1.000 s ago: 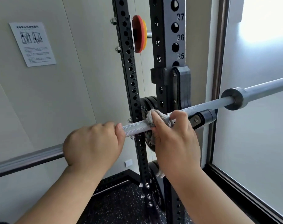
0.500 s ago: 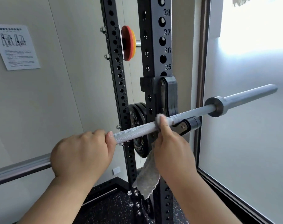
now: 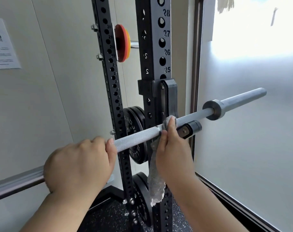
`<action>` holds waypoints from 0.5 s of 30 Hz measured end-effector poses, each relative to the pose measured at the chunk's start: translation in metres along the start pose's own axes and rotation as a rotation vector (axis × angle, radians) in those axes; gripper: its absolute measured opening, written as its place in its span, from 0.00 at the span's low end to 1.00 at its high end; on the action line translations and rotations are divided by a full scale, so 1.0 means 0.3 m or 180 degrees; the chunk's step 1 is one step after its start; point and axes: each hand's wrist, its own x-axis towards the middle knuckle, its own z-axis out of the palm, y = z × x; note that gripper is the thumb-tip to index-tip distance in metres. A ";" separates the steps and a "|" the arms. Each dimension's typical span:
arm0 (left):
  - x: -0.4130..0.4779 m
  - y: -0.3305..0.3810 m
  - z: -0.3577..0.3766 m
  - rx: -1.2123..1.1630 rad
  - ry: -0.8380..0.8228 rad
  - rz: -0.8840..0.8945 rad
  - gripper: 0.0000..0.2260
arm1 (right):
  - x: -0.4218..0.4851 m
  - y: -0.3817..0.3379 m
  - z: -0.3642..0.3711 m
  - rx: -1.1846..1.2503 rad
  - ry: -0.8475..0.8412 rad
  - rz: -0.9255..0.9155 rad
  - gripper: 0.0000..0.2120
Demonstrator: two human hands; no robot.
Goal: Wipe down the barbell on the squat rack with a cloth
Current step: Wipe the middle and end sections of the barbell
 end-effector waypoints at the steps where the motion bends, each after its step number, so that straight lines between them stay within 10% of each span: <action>1: 0.001 -0.003 0.000 -0.0042 0.0016 0.0002 0.26 | -0.035 -0.019 0.022 -0.0040 -0.0103 -0.0125 0.28; 15: 0.003 -0.021 -0.012 -0.0519 -0.0011 0.0198 0.24 | -0.022 -0.012 -0.013 -0.0299 -0.0073 -0.0019 0.23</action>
